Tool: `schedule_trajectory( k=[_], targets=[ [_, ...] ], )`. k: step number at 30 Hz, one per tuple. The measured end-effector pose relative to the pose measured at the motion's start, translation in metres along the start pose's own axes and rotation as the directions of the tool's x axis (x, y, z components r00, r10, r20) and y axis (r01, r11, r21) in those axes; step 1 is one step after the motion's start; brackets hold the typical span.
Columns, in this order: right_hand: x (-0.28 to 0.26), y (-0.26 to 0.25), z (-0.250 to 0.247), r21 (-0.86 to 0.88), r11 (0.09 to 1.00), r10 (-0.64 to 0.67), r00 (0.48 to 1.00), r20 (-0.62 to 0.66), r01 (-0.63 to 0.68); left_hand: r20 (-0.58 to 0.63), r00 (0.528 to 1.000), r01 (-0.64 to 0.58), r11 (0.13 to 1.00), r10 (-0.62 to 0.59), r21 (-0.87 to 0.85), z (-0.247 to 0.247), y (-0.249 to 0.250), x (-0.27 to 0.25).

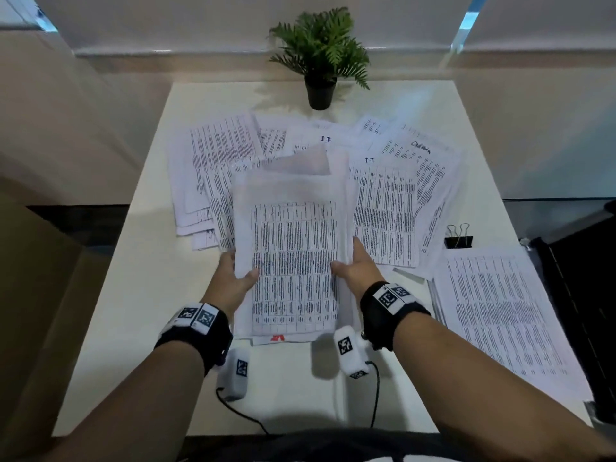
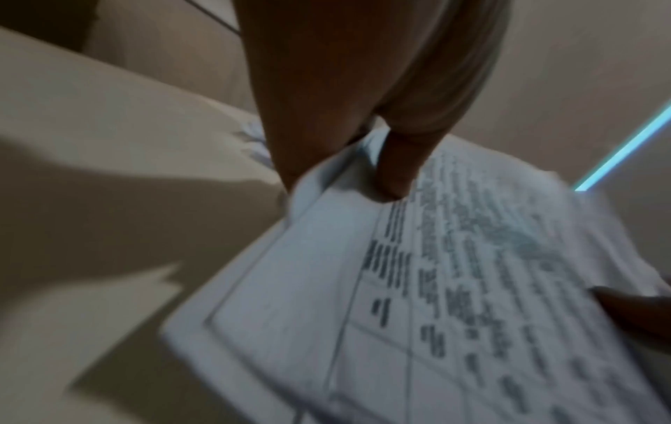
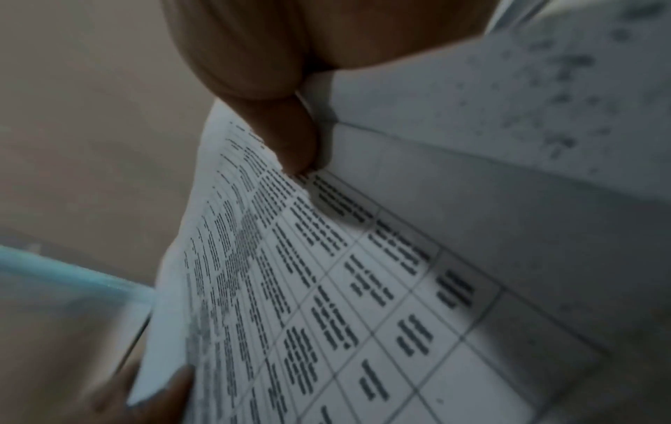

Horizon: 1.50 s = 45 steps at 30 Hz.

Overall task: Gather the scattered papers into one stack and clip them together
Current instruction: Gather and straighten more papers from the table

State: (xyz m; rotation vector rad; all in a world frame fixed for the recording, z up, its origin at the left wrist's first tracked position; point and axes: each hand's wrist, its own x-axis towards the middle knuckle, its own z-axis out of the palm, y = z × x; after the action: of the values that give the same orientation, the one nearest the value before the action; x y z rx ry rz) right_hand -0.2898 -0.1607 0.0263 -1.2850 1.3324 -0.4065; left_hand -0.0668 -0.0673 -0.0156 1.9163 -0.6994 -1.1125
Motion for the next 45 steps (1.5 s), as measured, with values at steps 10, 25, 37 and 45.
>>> schedule_trajectory(
  k=[10,25,37,45],
  targets=[
    [-0.011,-0.074,-0.009,0.084,0.941,-0.325,0.944,-0.048,0.328,-0.034,0.999,-0.012,0.917,-0.001,-0.398,-0.016,0.068,0.011],
    [-0.019,-0.114,0.009,-0.914,0.090,-0.858,0.497,0.130,0.395,0.008,0.631,-0.504,0.402,0.776,0.764,-0.027,0.156,-0.050],
    [0.001,-0.111,-0.035,-0.029,0.874,-0.471,0.830,-0.299,0.486,-0.302,0.941,-0.213,0.963,0.156,-0.165,-0.029,0.103,-0.012],
    [0.000,-0.102,-0.033,0.283,0.865,-0.394,0.910,-0.129,0.414,-0.197,0.936,-0.344,0.878,0.292,-0.332,-0.018,0.122,-0.014]
  ],
)
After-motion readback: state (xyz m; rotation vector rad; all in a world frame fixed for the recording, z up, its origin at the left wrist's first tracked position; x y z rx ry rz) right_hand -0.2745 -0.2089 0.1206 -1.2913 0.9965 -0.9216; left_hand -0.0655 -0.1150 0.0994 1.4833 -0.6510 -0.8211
